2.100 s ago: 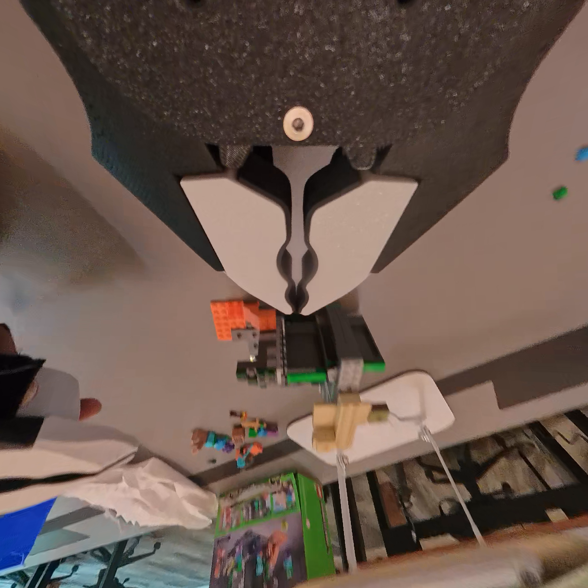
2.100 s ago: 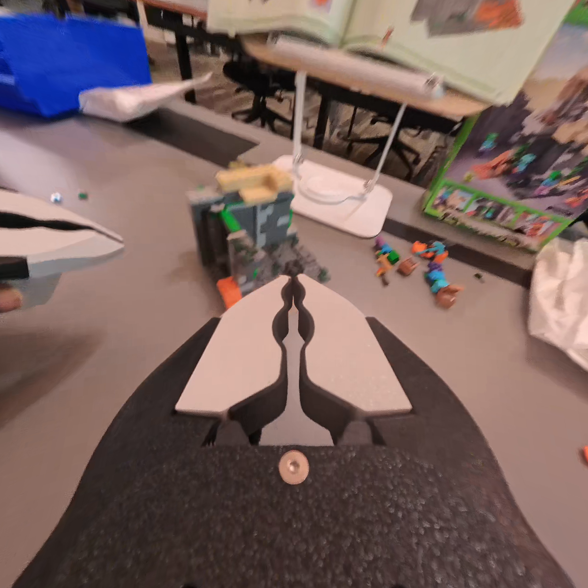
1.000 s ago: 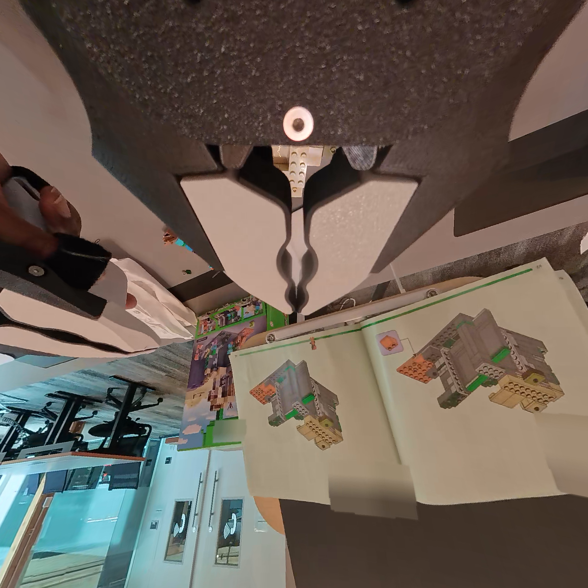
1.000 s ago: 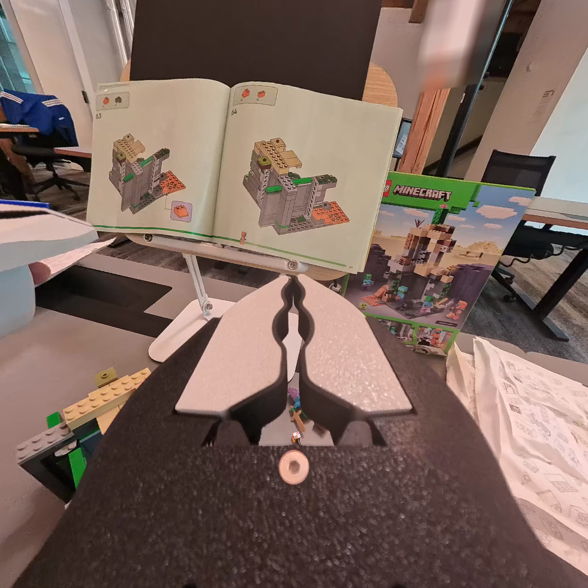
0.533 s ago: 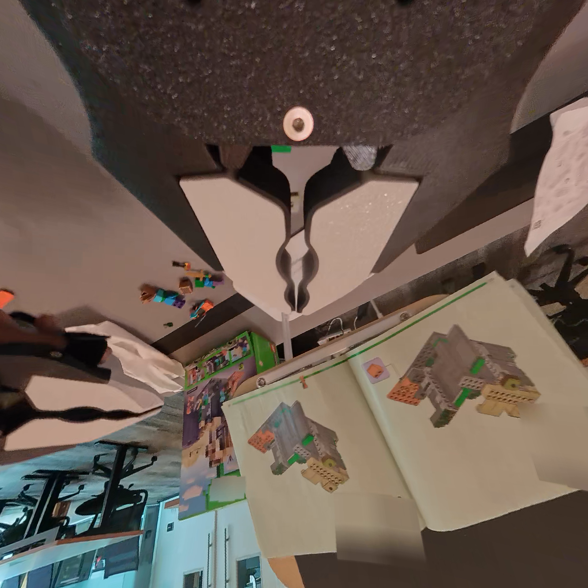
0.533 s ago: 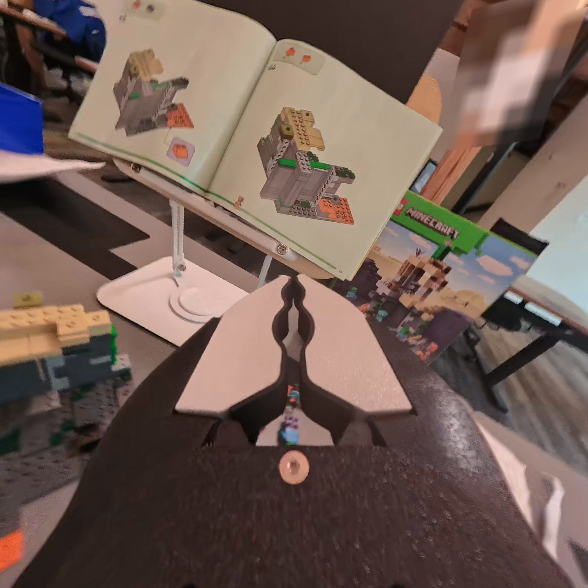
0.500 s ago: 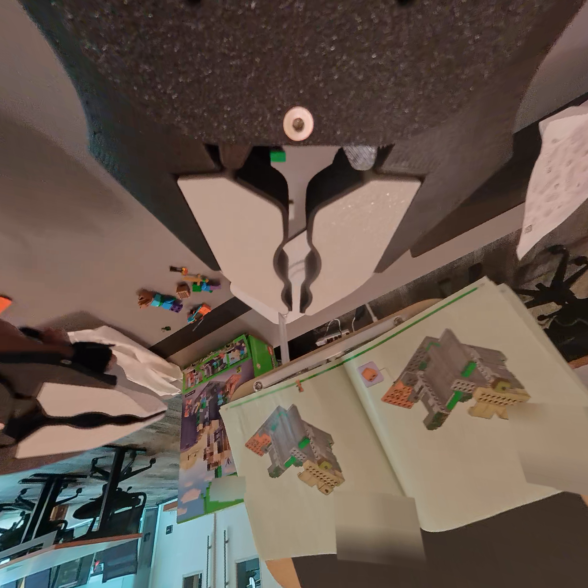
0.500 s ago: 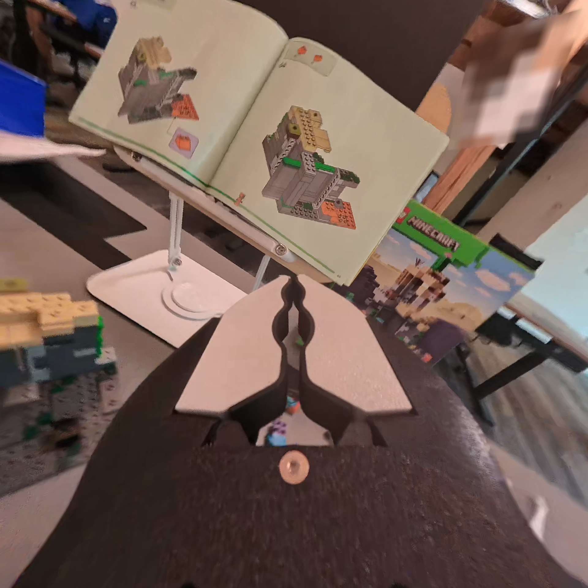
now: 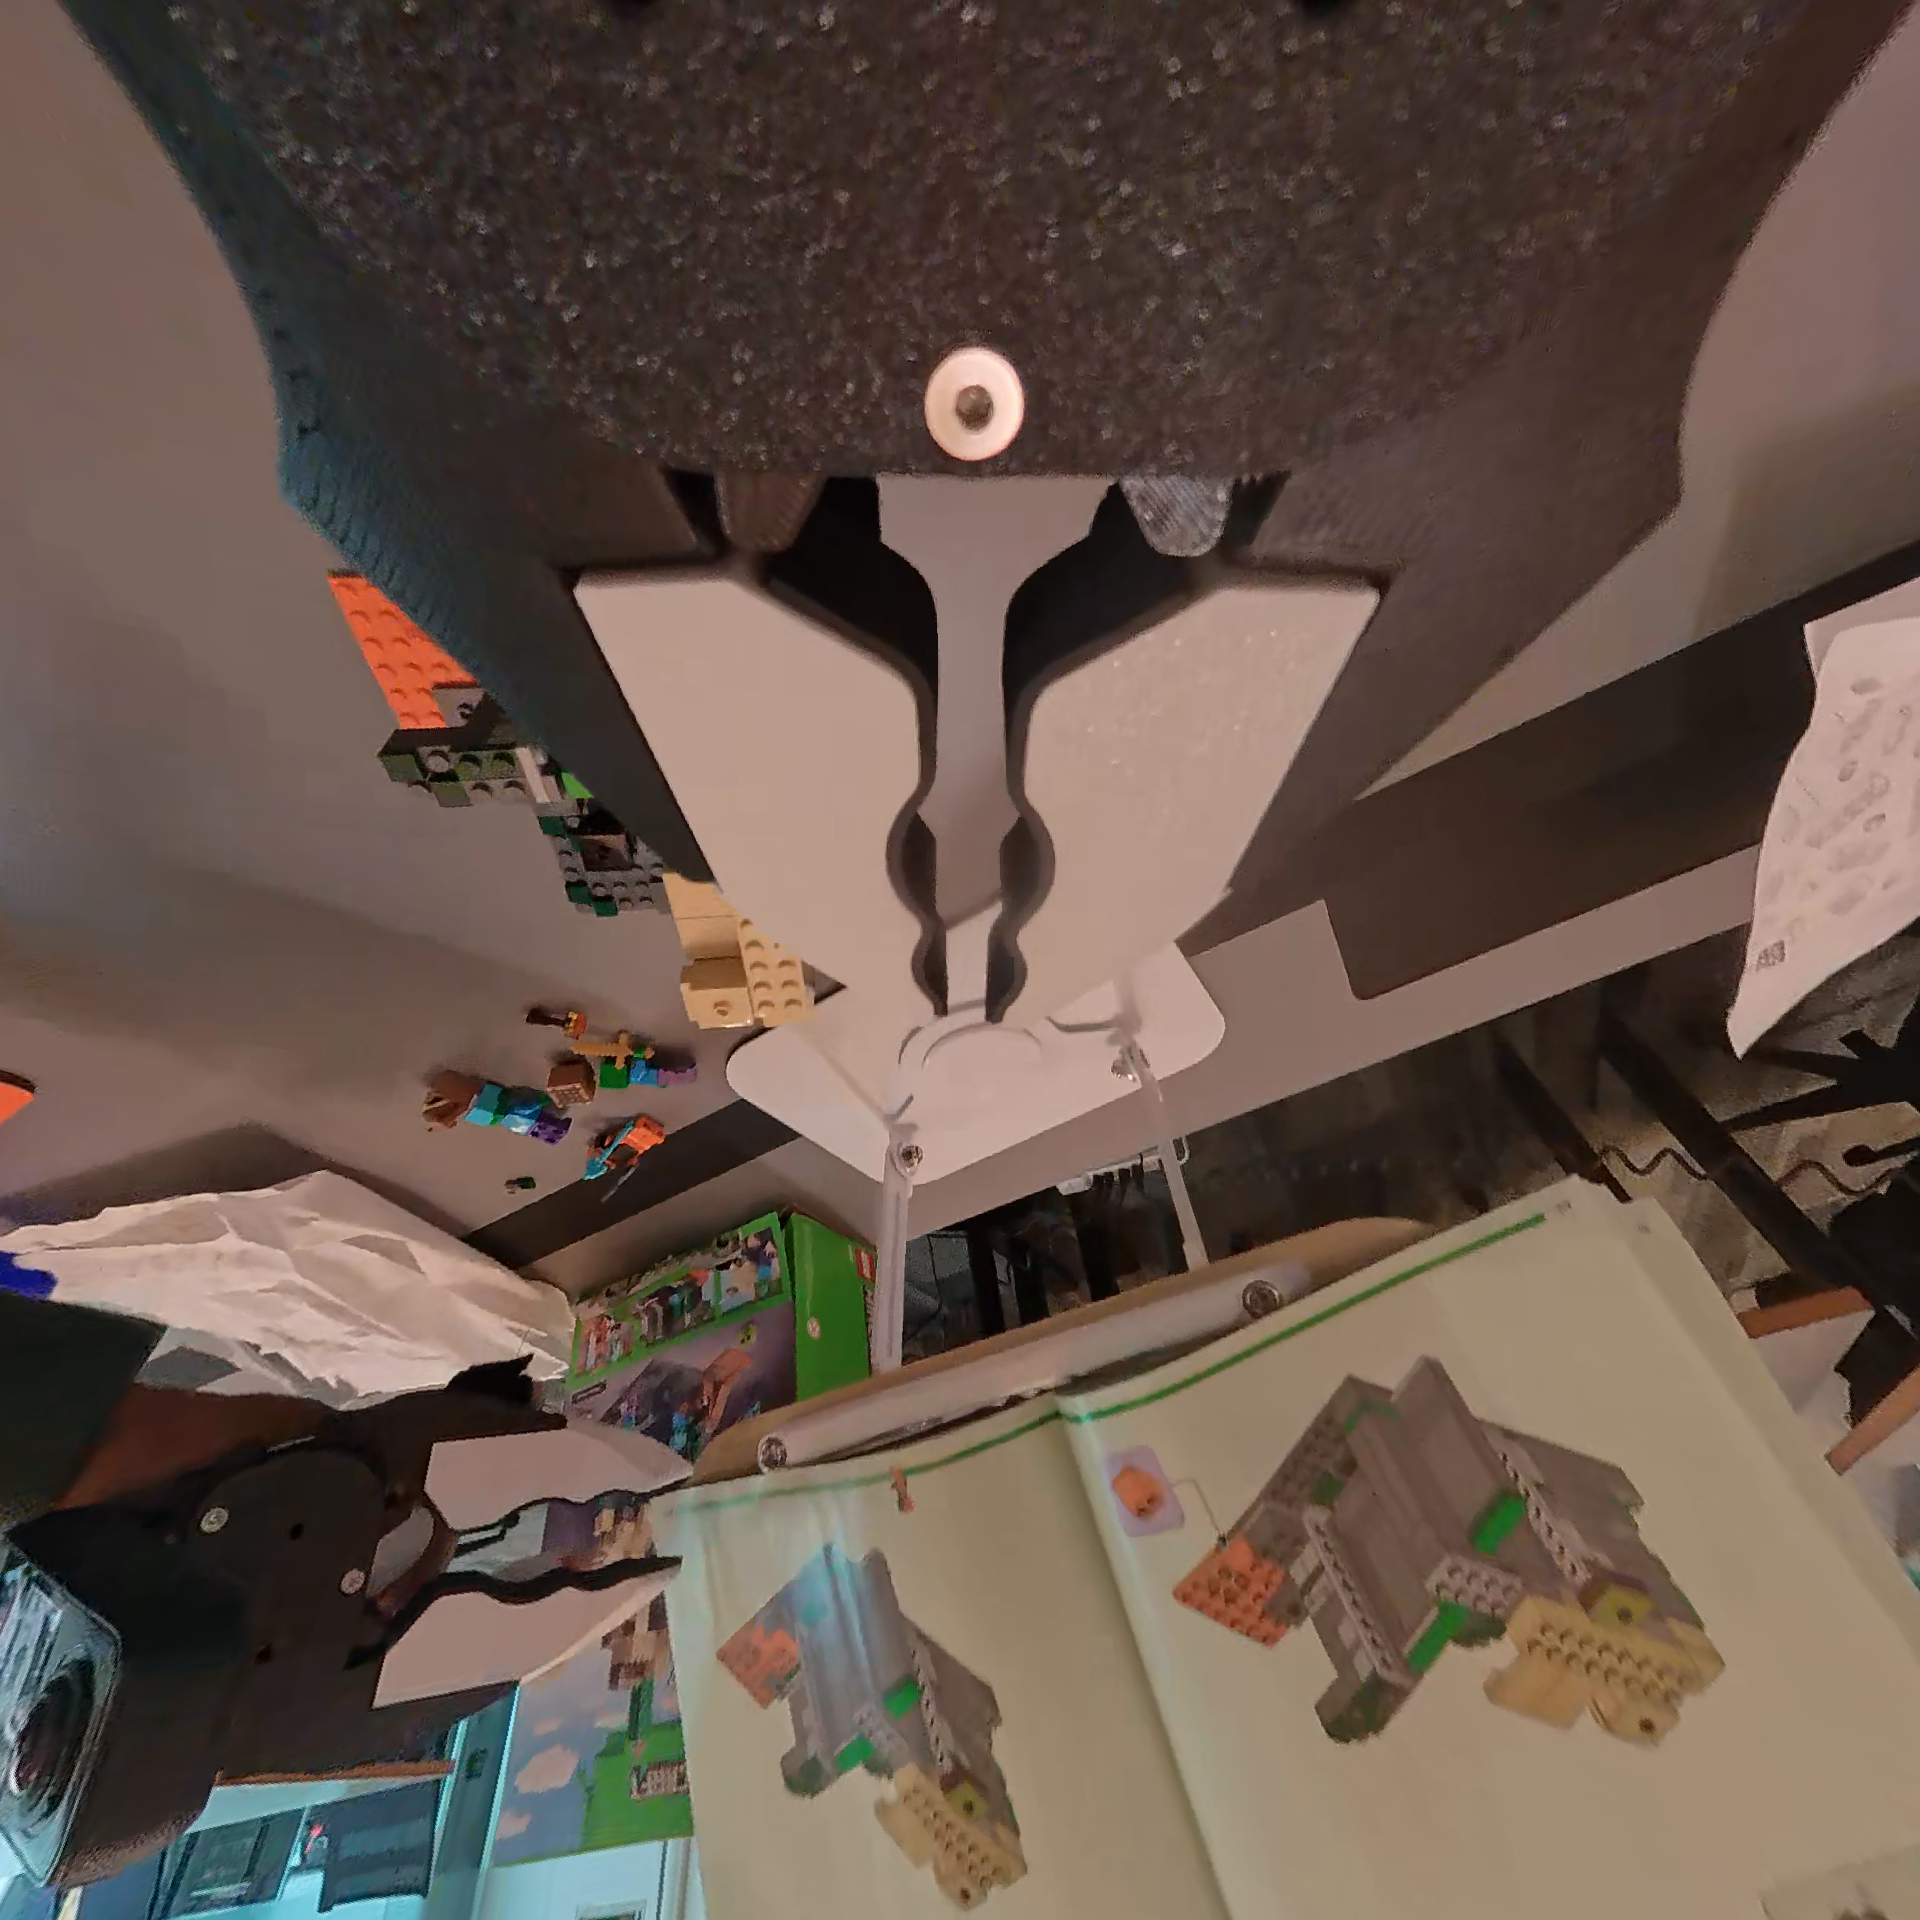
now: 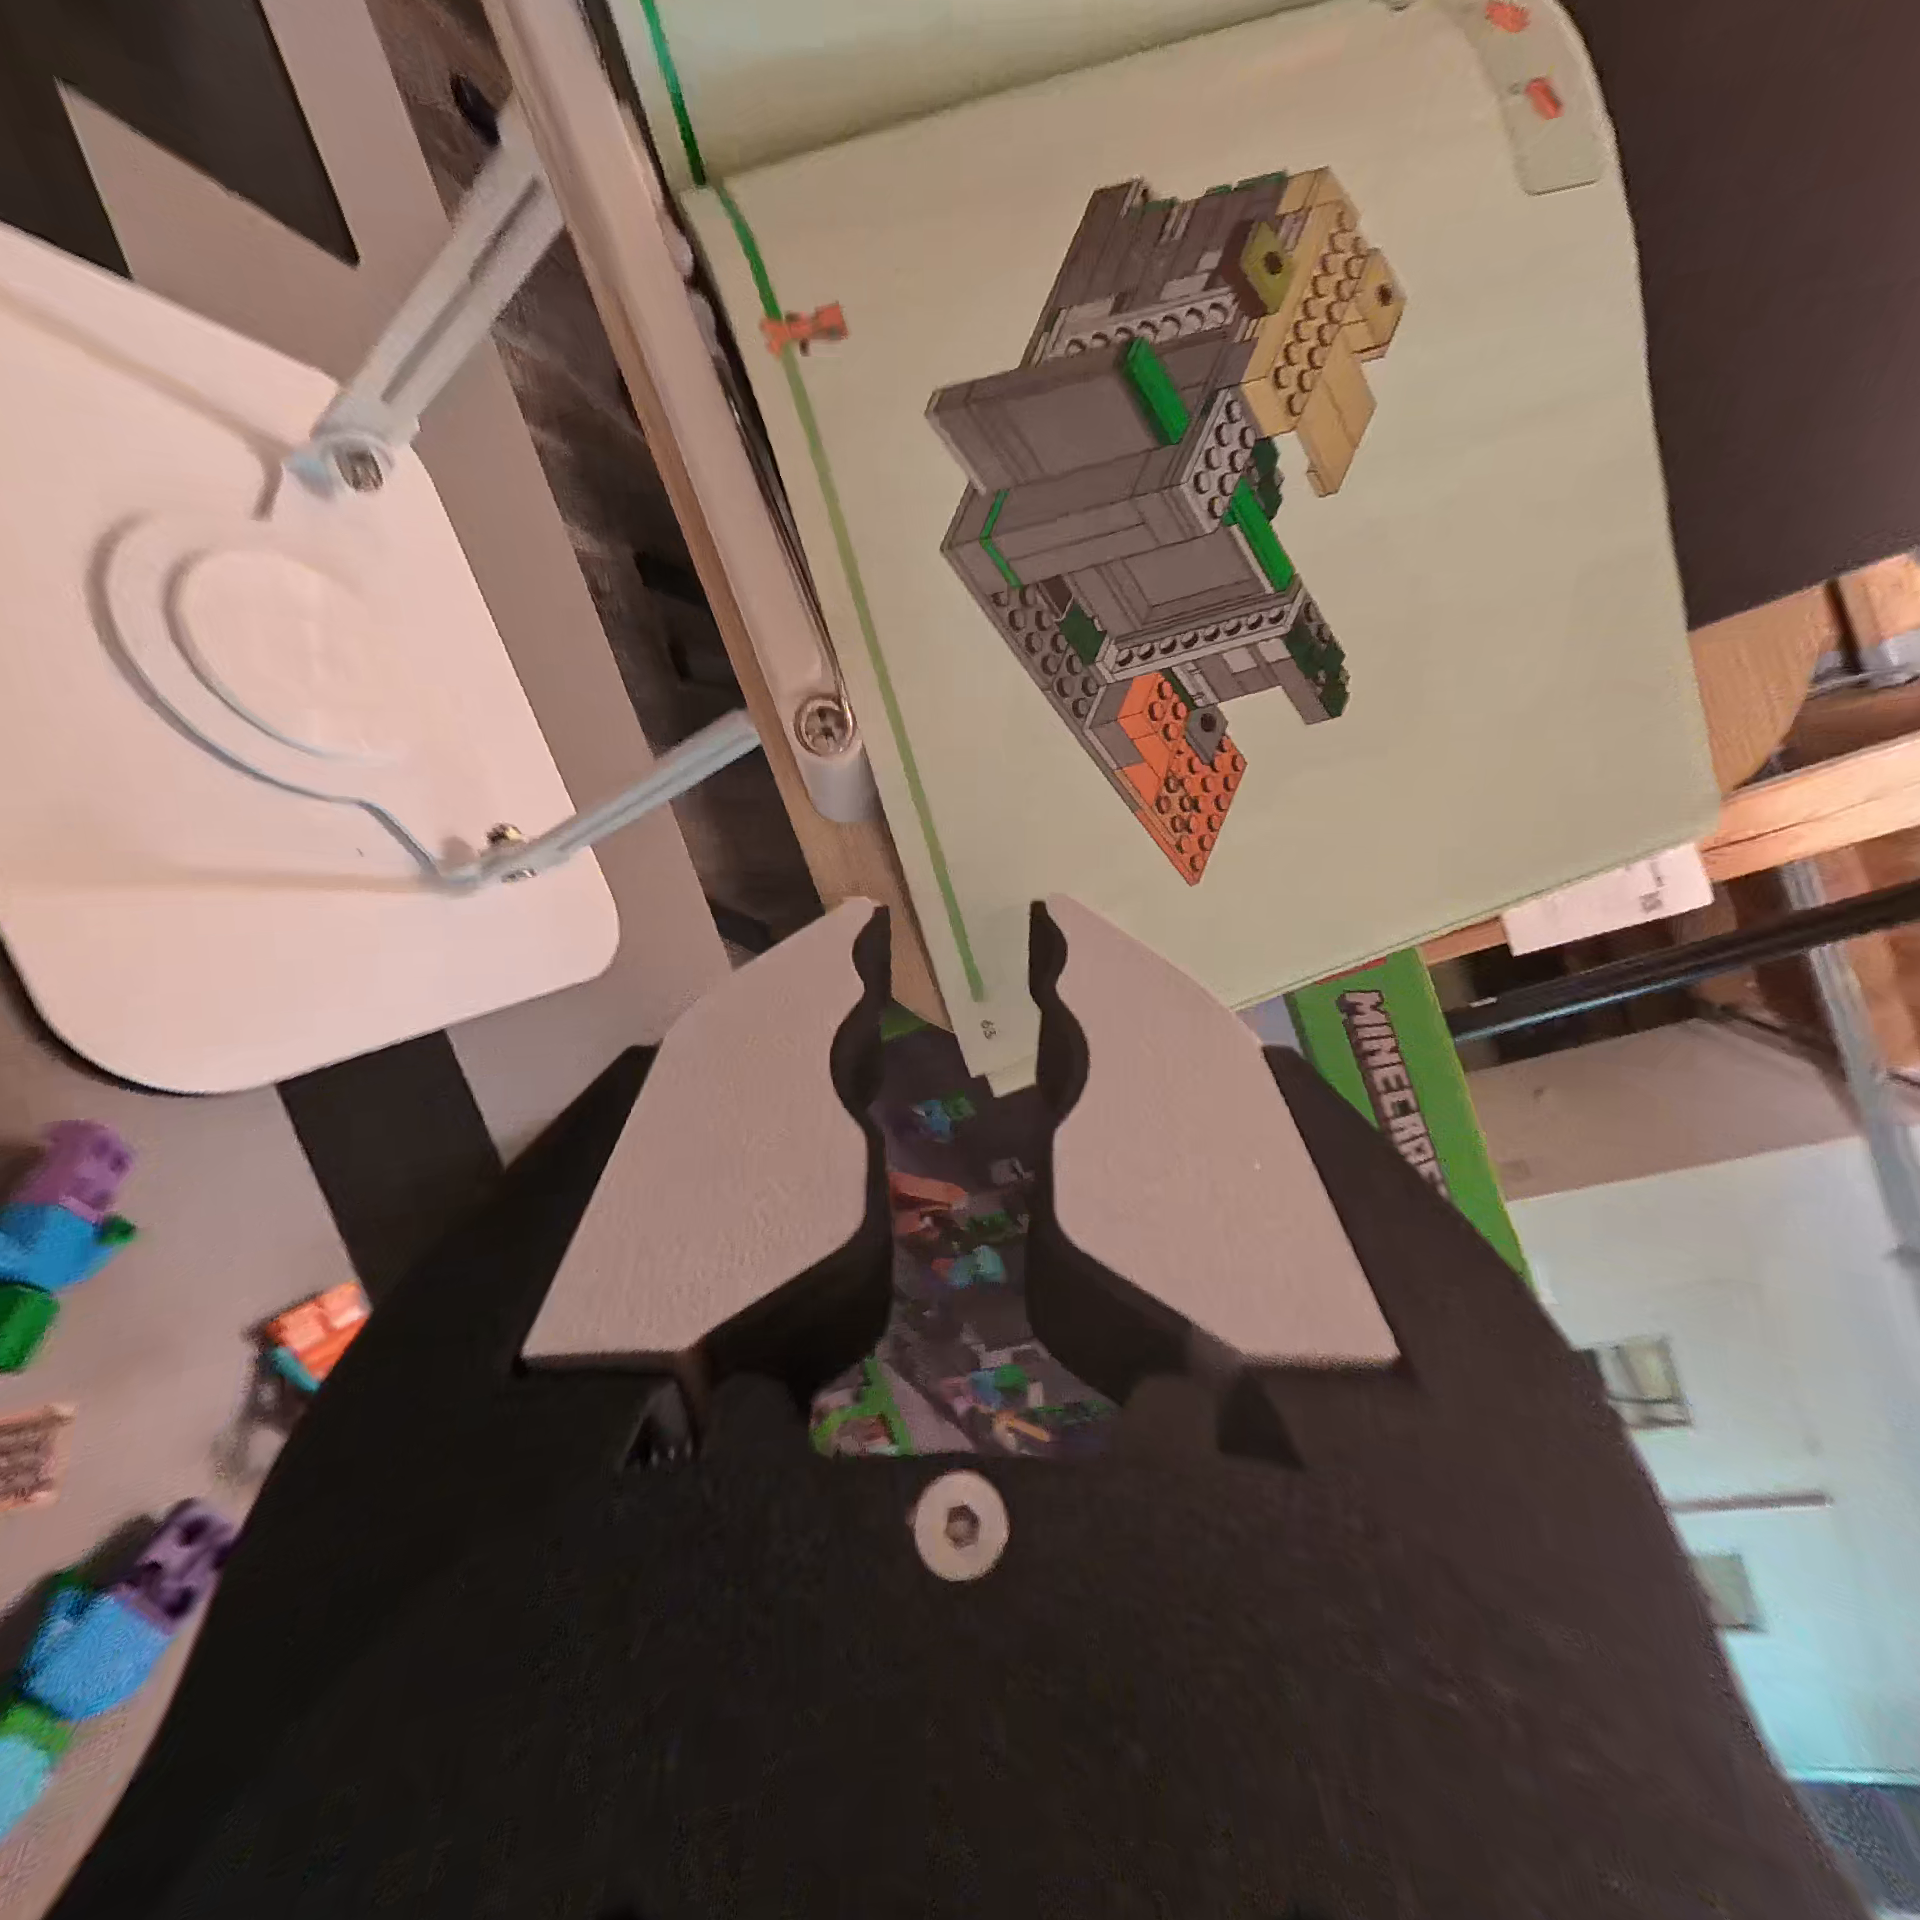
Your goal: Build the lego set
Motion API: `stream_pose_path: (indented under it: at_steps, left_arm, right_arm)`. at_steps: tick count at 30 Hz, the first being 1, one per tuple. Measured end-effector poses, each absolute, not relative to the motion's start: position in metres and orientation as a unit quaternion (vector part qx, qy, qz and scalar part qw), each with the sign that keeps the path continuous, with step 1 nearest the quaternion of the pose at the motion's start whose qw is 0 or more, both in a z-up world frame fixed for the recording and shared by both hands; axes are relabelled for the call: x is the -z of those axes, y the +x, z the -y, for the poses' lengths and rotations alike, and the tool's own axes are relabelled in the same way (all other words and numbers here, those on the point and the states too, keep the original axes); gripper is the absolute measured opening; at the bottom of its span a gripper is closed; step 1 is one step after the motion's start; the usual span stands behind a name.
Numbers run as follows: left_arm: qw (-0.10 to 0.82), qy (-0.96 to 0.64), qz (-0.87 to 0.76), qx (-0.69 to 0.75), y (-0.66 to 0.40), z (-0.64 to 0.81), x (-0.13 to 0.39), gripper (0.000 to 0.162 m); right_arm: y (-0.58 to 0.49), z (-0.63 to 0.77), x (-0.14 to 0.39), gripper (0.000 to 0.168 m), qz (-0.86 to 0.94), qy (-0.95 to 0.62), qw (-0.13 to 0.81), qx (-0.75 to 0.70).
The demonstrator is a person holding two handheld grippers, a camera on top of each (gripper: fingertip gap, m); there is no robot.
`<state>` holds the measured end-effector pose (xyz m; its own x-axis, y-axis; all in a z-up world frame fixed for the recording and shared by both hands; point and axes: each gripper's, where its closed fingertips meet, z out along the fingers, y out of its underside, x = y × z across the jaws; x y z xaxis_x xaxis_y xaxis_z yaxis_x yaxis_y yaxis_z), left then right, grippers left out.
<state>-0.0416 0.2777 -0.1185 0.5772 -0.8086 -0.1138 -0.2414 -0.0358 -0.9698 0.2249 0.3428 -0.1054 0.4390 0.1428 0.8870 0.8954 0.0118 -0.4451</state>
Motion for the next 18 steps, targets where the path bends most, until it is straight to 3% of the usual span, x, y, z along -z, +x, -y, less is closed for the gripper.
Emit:
stream_pose_path:
  at_steps: [18]
  left_arm:
    - [0.561, -0.683, -0.400, 0.243, -0.035, -0.278, 0.134, 0.010]
  right_arm:
    - [0.246, -0.350, 0.113, 0.008, 0.465, -0.602, 0.534, 0.368]
